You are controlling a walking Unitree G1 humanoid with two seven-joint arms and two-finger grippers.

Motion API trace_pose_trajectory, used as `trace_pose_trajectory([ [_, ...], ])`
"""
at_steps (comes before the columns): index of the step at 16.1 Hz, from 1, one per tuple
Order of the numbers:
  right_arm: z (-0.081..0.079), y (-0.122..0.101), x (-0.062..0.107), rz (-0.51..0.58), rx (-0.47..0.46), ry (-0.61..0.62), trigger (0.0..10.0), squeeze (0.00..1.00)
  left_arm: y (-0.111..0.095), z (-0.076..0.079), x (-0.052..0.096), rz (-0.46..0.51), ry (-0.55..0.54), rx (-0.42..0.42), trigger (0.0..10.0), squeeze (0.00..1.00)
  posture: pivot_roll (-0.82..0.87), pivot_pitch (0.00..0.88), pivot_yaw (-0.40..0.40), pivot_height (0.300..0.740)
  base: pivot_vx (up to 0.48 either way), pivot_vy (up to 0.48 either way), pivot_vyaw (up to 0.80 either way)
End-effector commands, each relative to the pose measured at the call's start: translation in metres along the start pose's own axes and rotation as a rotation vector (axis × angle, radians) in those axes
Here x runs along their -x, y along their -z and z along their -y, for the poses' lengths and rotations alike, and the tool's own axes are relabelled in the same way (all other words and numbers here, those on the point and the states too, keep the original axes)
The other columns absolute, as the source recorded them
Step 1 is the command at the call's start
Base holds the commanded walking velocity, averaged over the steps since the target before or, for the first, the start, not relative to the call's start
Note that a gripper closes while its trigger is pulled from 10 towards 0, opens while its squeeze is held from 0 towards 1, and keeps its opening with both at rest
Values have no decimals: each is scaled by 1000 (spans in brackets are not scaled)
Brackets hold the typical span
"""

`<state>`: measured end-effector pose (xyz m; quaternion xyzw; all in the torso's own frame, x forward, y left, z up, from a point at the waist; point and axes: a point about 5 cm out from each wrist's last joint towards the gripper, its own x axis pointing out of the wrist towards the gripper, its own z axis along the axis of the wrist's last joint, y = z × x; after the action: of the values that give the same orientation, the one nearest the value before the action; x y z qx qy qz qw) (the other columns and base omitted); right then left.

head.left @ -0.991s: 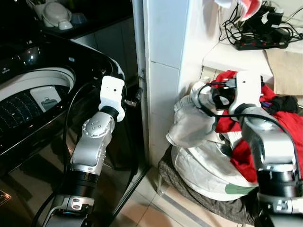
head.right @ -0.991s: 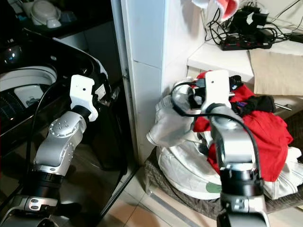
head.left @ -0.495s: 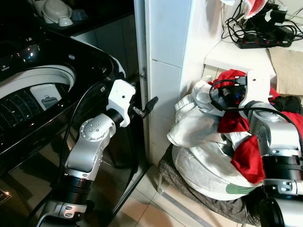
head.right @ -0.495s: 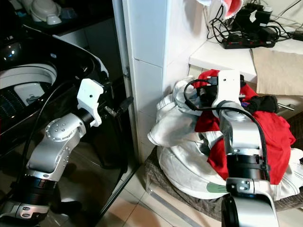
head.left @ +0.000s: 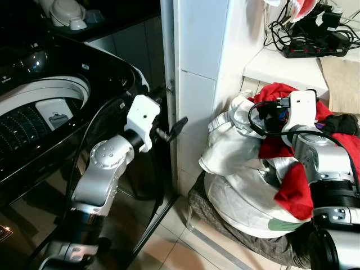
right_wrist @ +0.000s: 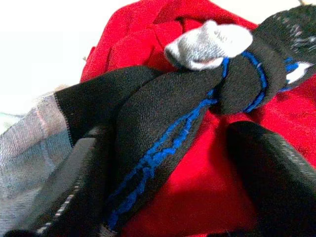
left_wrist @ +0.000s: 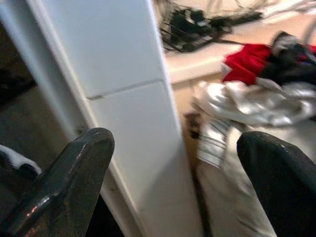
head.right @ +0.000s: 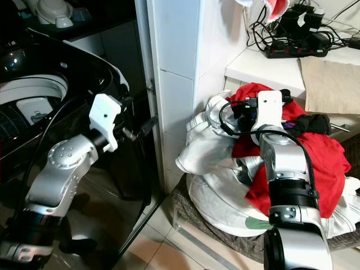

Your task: Clothes washing

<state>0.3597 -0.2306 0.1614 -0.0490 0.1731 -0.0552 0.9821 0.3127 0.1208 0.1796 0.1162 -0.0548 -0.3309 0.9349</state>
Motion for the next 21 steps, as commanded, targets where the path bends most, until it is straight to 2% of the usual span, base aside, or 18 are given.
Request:
trace_pose_trajectory([
  [1, 1, -2, -2, -4, -10, -9, 0, 0, -2, 8, 1, 2, 74, 11, 10000, 0, -40, 0, 10, 740, 0, 0, 0],
  [3, 2, -3, -2, 5, -15, -14, 0, 0, -2, 14, 2, 6, 127, 12, 10000, 0, -41, 0, 12, 740, 0, 0, 0],
  [12, 7, -17, 3, 74, 2, -1, 0, 0, -4, 12, 2, 8, 121, 8, 10000, 0, -44, 0, 14, 740, 0, 0, 0],
  [14, 5, -18, 5, 85, 15, -4, 0, 0, -5, 10, 2, 38, 97, 73, 10000, 0, -44, 0, 18, 740, 0, 0, 0],
  [18, 6, -23, 12, 126, 44, 28, 0, 0, -4, 9, 3, 34, 88, 65, 10000, 0, -43, 0, 17, 740, 0, 0, 0],
  [21, 6, -27, 19, 190, 35, 36, 0, 0, -7, 9, 3, 59, 79, 96, 10000, 0, -49, 0, 22, 740, 0, 0, 0],
])
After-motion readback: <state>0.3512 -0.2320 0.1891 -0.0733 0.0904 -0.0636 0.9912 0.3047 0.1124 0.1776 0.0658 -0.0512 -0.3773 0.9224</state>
